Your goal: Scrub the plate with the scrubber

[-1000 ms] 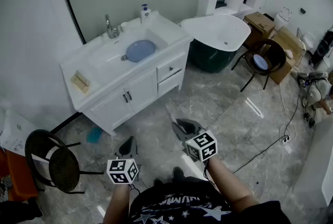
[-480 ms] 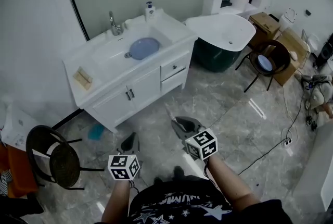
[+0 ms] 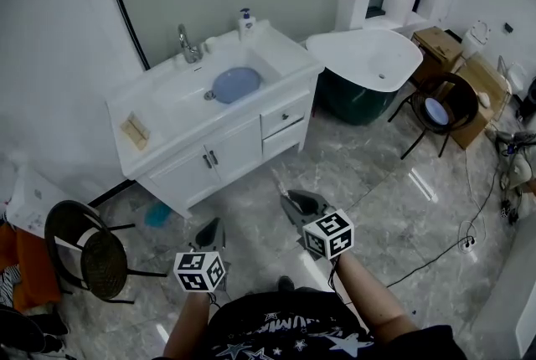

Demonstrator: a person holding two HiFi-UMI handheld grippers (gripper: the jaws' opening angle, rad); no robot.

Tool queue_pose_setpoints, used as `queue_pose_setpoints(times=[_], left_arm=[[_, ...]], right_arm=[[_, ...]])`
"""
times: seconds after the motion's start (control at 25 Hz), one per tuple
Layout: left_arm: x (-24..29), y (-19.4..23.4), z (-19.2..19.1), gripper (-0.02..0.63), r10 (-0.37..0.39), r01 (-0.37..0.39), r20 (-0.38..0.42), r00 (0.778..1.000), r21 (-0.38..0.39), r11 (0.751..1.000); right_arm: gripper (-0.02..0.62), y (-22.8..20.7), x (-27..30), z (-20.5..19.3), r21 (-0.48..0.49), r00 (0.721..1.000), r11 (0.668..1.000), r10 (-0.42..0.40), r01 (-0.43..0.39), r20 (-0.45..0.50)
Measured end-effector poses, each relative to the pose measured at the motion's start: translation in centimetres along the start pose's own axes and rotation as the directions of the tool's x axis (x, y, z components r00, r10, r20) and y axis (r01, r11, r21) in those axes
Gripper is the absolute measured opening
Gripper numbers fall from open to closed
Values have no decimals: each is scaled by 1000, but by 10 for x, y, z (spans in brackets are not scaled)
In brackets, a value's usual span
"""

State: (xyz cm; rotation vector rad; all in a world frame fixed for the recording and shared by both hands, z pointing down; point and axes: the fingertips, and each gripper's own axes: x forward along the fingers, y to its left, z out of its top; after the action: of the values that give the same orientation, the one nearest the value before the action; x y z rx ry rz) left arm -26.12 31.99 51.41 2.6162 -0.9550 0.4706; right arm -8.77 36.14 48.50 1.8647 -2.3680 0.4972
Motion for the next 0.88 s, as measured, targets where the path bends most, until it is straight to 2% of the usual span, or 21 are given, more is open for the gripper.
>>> queue_pose_setpoints(times=[0.2,0.48,0.88], left_arm=[[11,-16,2,20,30,-30,7,1000,-15,999],[26,-23,0,20,49,-49,-6,999,-30,998],[60,-6,10,20,58,-59,-13,998,-60,996]], right_arm=[[71,-25,-1,-1,2,999,999,35,-35,-8],[71,-39,4,-7,36,997,997,72,-72,-17],[71,-64,31,-10,49,996,996,74,-72,-47]])
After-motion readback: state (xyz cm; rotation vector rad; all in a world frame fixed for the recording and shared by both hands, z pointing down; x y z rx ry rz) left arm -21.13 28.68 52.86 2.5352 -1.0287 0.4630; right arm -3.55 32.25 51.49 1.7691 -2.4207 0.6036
